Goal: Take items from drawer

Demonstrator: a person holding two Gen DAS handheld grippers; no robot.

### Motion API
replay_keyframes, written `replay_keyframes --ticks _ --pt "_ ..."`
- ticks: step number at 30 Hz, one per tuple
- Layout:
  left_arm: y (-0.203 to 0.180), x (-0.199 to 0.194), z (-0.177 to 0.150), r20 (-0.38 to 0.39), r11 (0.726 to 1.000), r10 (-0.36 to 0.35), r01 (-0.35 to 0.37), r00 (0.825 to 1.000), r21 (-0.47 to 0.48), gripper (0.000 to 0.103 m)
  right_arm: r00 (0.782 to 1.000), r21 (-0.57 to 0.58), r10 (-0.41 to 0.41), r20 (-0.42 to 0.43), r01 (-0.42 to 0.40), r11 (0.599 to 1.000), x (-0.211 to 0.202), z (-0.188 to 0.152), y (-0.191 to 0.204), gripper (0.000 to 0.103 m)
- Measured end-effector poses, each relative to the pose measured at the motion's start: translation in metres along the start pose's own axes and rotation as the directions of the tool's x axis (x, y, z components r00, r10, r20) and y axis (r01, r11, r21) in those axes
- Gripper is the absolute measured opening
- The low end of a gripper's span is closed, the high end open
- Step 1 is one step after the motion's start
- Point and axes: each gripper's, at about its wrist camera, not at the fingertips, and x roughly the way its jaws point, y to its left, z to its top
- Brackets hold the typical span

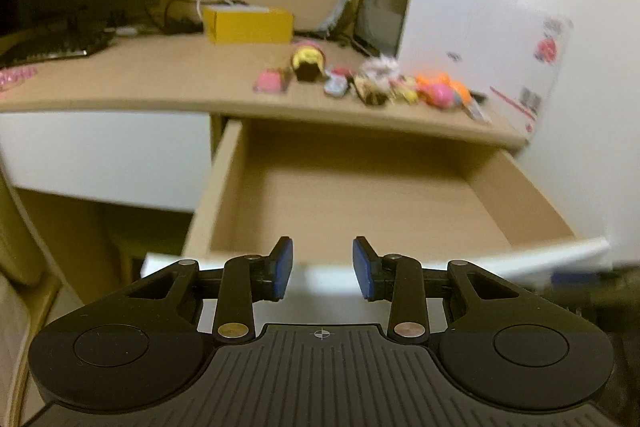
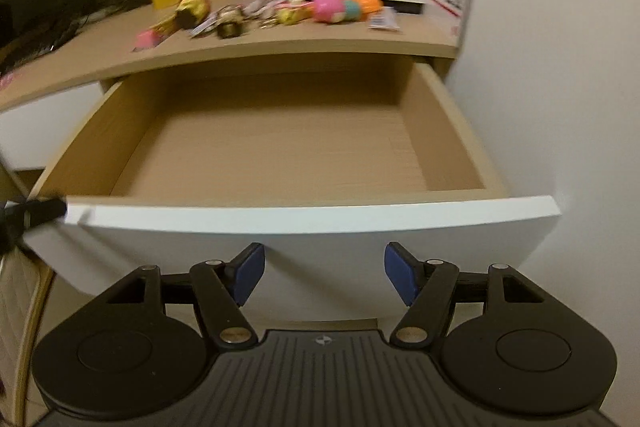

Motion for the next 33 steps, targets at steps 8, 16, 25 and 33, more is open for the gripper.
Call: replay_keyframes --ticks 8,16,25,33 --pt "0.018 0.007 0.024 -0.028 0.994 -0.106 0.106 0.994 -0.002 0.037 0.999 0.015 0.02 -0.026 -0.02 1.0 0.031 0.019 0.01 0.067" --pt "0.009 0.068 0.005 -0.205 0.986 -0.134 0.151 0.97 0.071 0.037 0.999 0.024 0.01 -0.042 -0.009 1.0 0.073 0.051 0.018 0.067" --pt "0.031 0.127 0.035 -0.116 0.997 -0.022 0.03 0.993 0.067 0.037 0.999 0.001 -0.052 -0.014 0.052 0.999 0.116 0.093 0.03 0.067" --pt "0.045 0.171 0.064 -0.067 0.998 -0.026 0.03 0.997 0.058 0.036 0.992 -0.001 -0.115 0.049 0.116 0.993 0.15 0.119 0.04 0.068"
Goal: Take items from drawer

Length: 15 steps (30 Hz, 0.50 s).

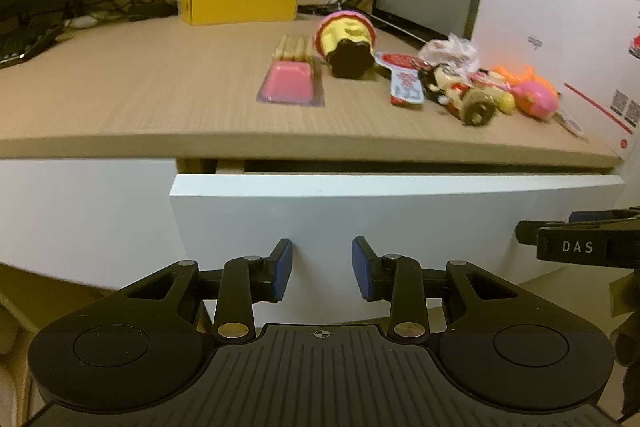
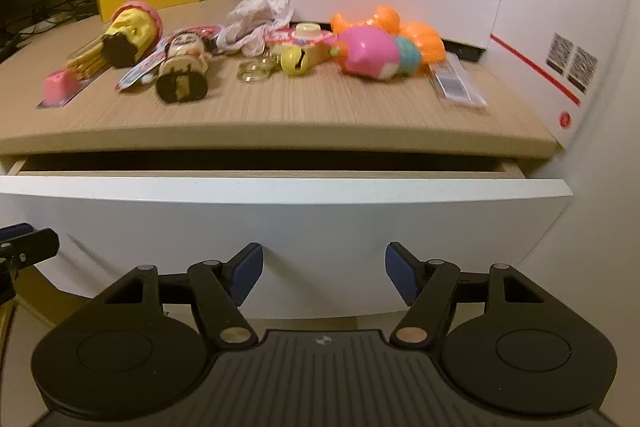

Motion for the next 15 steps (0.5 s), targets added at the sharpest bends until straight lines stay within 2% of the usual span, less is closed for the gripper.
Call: replay_keyframes --ticks 7,15 --pt "0.007 0.021 0.017 -0.006 1.0 -0.013 0.013 1.0 -0.022 0.036 0.999 -0.007 -0.037 0.014 0.037 0.999 0.021 0.019 0.009 0.068" --pt "0.002 0.026 0.013 -0.017 0.999 -0.005 0.004 1.0 -0.042 0.036 0.999 -0.012 -0.049 -0.012 0.049 0.999 0.029 0.021 0.015 0.068"
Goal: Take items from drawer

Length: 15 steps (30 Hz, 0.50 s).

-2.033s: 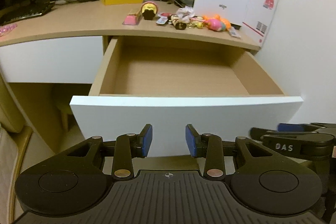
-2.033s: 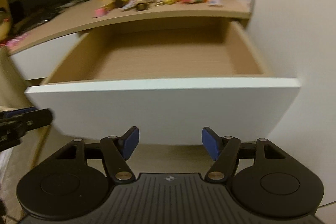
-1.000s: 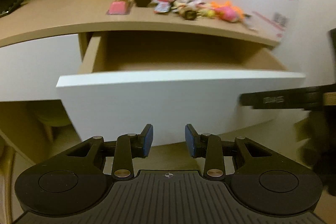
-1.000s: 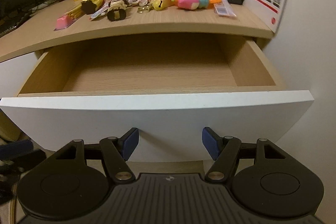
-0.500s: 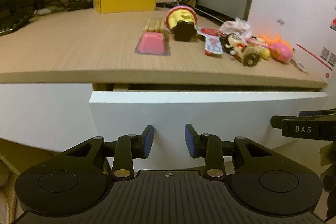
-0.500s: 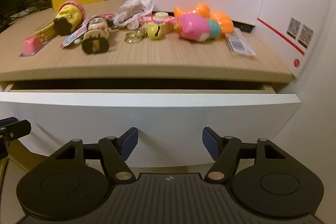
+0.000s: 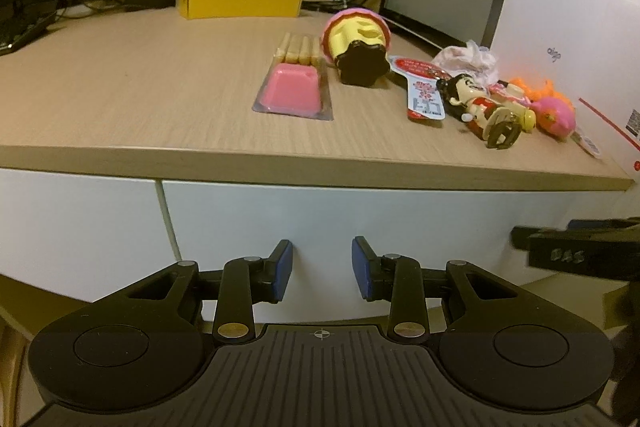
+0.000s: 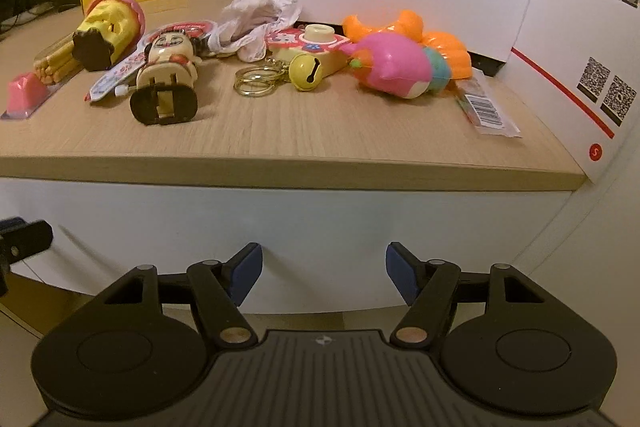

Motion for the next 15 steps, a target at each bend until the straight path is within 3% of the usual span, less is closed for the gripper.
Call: replay_keyframes --ticks 6,10,15 --pt "-0.015 0.015 -0.004 -0.038 0.999 0.006 -0.007 0.999 -0.04 0.042 1.0 0.016 -0.015 0.01 0.015 1.0 -0.029 0.0 -0.019 0.07" --pt "-0.029 0.019 -0.01 -0.036 1.0 -0.021 0.021 0.999 0.009 0.042 0.999 0.044 -0.033 -0.004 0.033 0.998 -0.048 -0.009 -0.037 0.076" --pt "-0.04 -0.018 -0.004 -0.016 1.0 -0.015 0.016 1.0 0.024 0.042 1.0 0.047 -0.005 -0.017 0.006 0.999 -0.071 -0.014 -0.044 0.078"
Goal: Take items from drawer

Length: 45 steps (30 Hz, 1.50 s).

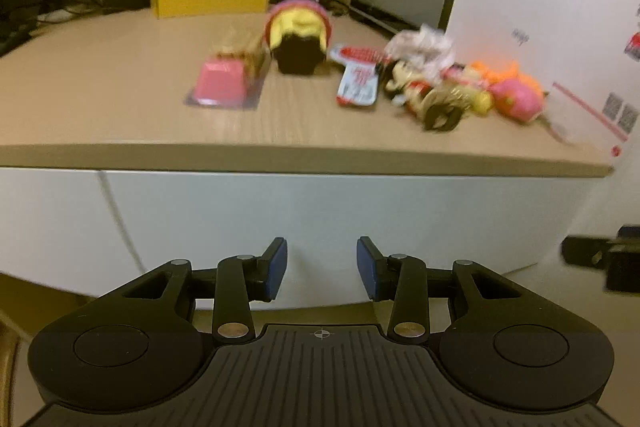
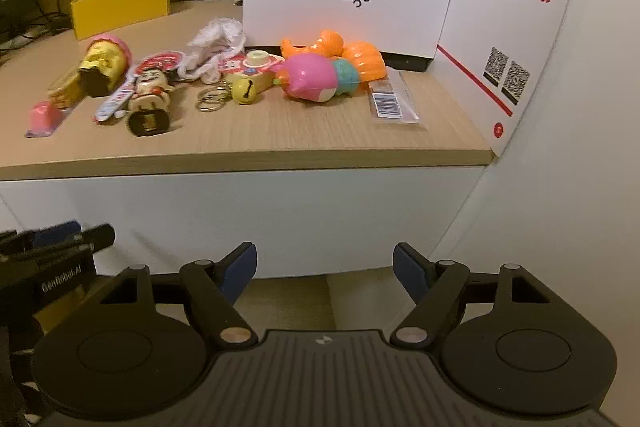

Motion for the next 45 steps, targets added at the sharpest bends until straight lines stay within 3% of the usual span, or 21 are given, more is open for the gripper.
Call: replay_keyframes --ticks 7,12,17,25,45 --pt "-0.021 -0.091 -0.004 -0.056 1.0 0.008 -0.009 0.998 -0.022 0.042 0.993 0.024 0.114 -0.025 -0.113 0.993 -0.039 -0.015 -0.011 0.081" --pt "-0.037 -0.144 -0.013 -0.009 0.999 0.038 -0.038 0.999 -0.022 0.042 0.985 -0.011 0.172 0.001 -0.172 0.985 -0.081 -0.028 -0.022 0.084" --pt "-0.056 -0.163 -0.025 -0.012 0.997 0.071 -0.071 0.997 0.006 0.042 0.979 -0.074 0.191 0.075 -0.186 0.98 -0.11 -0.045 -0.027 0.085" --pt "-0.074 -0.175 -0.035 -0.012 0.995 0.097 -0.096 0.995 0.021 0.042 0.96 -0.08 0.273 0.07 -0.267 0.96 -0.125 -0.055 -0.032 0.085" --pt "-0.081 -0.177 -0.034 0.0 0.997 0.072 -0.072 0.997 0.014 0.042 0.962 -0.092 0.26 0.082 -0.253 0.963 -0.132 -0.056 -0.032 0.085"
